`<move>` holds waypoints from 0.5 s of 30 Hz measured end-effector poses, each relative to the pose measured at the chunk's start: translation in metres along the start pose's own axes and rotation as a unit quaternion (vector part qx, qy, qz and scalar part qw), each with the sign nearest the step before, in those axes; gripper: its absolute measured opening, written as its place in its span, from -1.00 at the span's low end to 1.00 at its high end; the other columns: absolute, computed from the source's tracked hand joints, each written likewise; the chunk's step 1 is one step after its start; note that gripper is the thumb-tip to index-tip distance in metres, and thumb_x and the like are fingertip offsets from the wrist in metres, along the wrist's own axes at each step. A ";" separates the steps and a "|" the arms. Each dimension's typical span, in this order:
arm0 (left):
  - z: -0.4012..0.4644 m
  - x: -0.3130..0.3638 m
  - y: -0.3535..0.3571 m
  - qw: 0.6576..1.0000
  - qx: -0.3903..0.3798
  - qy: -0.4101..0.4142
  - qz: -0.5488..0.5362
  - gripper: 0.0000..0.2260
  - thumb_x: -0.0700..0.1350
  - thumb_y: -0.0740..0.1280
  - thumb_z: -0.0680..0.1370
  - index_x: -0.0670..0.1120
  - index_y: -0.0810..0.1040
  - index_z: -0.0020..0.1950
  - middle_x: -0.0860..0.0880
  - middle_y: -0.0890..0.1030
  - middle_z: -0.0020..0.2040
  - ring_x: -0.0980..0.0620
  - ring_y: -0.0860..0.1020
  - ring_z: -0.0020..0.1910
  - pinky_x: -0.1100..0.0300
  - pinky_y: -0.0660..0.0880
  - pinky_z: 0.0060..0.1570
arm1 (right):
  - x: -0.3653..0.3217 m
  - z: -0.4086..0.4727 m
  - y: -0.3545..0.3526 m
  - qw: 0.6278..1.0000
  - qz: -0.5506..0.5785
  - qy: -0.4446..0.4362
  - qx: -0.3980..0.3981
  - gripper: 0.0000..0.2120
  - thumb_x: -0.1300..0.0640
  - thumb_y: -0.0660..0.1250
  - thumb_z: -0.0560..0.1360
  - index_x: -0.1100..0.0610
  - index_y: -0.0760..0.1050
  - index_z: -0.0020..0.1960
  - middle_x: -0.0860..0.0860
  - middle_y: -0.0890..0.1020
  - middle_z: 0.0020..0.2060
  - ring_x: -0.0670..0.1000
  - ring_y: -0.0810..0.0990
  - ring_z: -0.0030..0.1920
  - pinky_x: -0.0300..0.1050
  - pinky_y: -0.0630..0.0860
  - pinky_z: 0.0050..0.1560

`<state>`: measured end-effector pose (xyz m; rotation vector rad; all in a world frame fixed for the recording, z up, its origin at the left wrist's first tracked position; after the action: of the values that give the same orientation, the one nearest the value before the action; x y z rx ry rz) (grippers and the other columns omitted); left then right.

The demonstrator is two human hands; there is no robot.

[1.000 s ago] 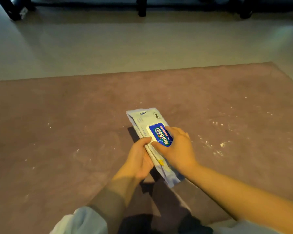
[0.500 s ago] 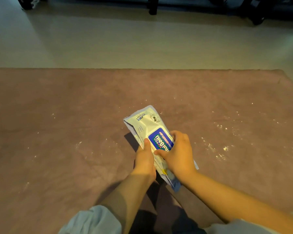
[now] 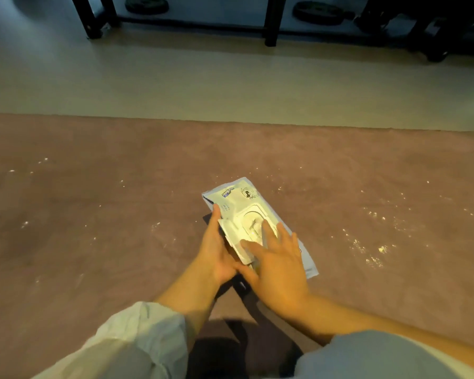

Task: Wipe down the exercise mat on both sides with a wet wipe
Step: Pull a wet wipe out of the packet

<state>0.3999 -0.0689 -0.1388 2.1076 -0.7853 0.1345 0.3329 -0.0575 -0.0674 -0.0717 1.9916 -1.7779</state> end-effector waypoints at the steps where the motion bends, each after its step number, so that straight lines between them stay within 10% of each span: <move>1: -0.005 0.009 -0.010 1.000 0.002 0.005 0.027 -0.54 0.20 0.30 0.44 -0.12 0.65 0.10 -0.18 0.65 0.07 -0.17 0.63 0.02 -0.06 0.52 0.04 | -0.007 -0.001 0.012 0.999 -0.010 -0.003 -0.037 -0.51 -0.29 0.13 0.51 -0.15 0.36 0.39 0.10 0.11 0.52 0.21 -0.03 0.50 0.15 -0.26 0.44; 6: -0.038 0.041 -0.066 0.982 0.059 -0.008 0.178 -0.74 -0.32 0.23 0.33 -0.21 0.63 -0.06 -0.18 0.64 -0.15 -0.16 0.59 -0.18 0.03 0.52 -0.12 | -0.057 -0.009 0.023 0.996 0.064 -0.006 -0.060 -0.57 -0.16 -0.05 0.61 -0.07 0.44 0.32 0.03 0.17 0.50 0.11 0.10 0.46 -0.04 0.04 0.43; 15: -0.170 0.078 -0.096 0.953 0.089 0.072 0.282 -0.87 -0.35 0.22 0.47 -0.25 0.51 -0.04 -0.17 0.60 -0.20 -0.12 0.56 -0.18 0.02 0.51 -0.10 | -0.160 -0.072 -0.007 0.996 0.017 -0.069 -0.045 -0.61 0.03 0.08 0.62 0.14 0.24 0.41 0.08 0.33 0.33 0.12 0.37 0.26 -0.03 0.31 0.22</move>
<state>0.5480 0.0635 -0.0705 1.9514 -1.3056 0.6781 0.4463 0.0628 -0.0085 -0.1835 1.9619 -1.6152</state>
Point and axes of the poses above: each hand's wrist, its own z-axis towards the middle knuckle, its own y-axis out of the palm, x = y × z, the point moved 10 cm from there along z, towards the middle knuckle
